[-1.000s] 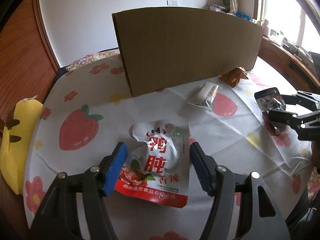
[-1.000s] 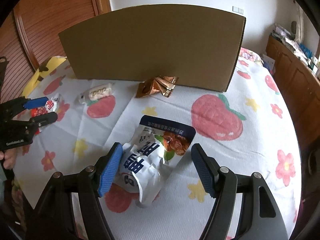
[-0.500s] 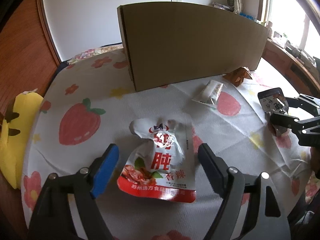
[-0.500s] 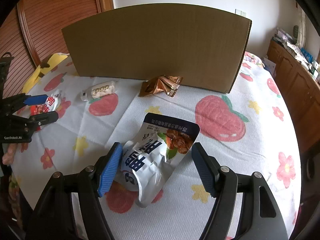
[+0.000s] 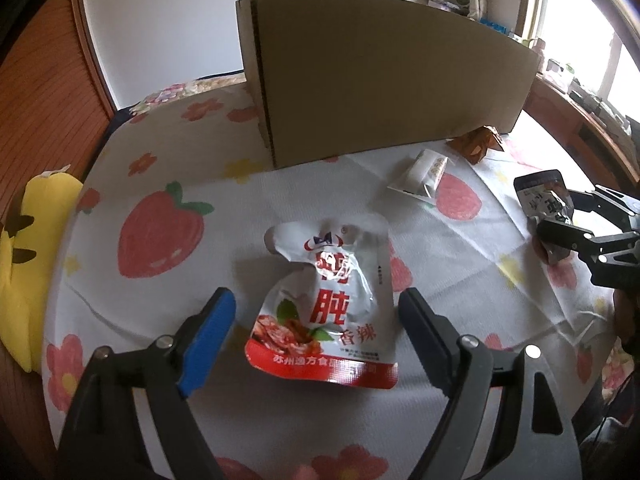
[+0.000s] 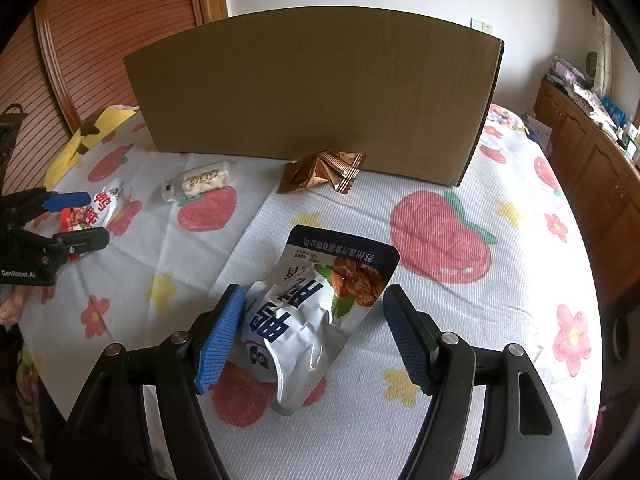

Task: Organize snacks
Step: 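Grasp the red-white pouch with the left tool while the right tool grasps the white-blue pouch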

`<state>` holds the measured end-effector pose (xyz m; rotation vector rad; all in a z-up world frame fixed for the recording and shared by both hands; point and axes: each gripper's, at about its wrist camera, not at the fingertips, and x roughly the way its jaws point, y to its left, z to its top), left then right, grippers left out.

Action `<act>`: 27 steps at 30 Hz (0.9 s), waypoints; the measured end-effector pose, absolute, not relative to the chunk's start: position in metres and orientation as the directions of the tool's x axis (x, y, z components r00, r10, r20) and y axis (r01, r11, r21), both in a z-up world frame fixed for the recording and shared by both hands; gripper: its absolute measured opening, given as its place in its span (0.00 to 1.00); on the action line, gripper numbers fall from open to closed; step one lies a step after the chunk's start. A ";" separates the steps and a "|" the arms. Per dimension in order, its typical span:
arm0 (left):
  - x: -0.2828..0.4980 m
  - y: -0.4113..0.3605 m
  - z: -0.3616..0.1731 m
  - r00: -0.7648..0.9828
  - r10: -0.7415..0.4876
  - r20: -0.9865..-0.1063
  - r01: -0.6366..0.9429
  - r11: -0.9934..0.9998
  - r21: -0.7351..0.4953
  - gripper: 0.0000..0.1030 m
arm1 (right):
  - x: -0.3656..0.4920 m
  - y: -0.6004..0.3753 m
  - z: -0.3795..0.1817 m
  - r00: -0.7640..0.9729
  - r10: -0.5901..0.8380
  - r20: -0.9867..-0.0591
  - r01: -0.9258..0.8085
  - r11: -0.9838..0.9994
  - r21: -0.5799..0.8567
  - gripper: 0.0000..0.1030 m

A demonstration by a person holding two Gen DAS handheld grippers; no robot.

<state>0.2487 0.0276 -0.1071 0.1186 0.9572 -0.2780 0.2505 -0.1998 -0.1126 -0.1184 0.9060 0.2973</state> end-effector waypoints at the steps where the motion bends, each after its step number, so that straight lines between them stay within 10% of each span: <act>1: 0.249 0.027 -0.107 0.543 -0.184 -0.819 0.288 0.957 -0.025 0.81 | 0.250 -0.200 -0.113 0.579 0.204 -0.789 -0.303 0.953 0.023 0.71; 27: 0.243 0.010 -0.099 0.552 -0.221 -0.804 0.367 0.930 -0.004 0.56 | 0.250 -0.200 -0.113 0.579 0.203 -0.790 -0.304 0.952 0.023 0.71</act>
